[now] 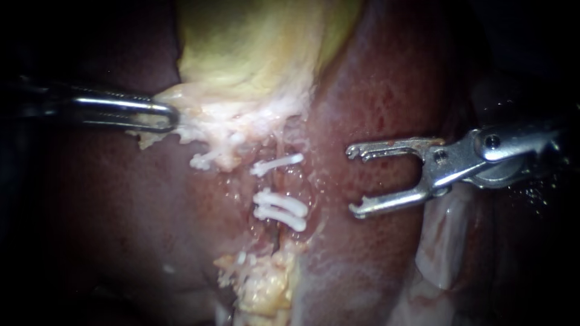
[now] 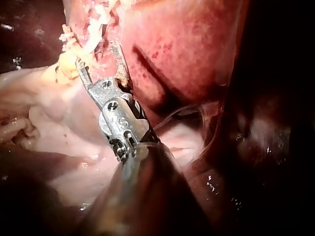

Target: Going back third clip right tube

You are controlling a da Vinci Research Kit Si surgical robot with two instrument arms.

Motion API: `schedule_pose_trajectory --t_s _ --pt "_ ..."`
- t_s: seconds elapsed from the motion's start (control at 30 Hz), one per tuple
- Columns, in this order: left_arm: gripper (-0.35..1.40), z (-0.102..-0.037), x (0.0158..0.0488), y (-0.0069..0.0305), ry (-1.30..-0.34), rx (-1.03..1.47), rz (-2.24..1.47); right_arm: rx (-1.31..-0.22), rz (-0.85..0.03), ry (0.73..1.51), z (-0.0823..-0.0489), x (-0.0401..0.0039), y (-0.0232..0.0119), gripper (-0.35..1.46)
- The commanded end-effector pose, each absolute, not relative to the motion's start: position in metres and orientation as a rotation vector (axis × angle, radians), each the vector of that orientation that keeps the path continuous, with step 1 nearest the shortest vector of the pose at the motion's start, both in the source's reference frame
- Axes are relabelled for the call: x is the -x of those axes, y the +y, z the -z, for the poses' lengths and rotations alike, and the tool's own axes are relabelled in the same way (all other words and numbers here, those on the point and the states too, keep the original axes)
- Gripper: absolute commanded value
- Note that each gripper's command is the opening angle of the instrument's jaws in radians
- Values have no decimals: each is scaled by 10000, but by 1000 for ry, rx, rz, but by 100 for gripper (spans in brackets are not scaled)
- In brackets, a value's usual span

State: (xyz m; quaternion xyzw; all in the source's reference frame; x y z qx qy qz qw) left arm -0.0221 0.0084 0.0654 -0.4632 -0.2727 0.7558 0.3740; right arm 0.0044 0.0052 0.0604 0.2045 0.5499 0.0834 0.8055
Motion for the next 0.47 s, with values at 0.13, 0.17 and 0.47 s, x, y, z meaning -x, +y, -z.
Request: schedule_pose_trajectory --t_s 0.13,0.17,0.47 --pt "-35 -660 228 85 -700 1190 -1942 -438 -178 1177 -603 -44 51 50" --pt "-35 -661 229 85 -701 1191 -1942 -438 -179 1177 -603 -44 51 50" --pt "-35 -662 230 85 -710 1196 -1947 -438 -179 1177 -602 -45 51 50"
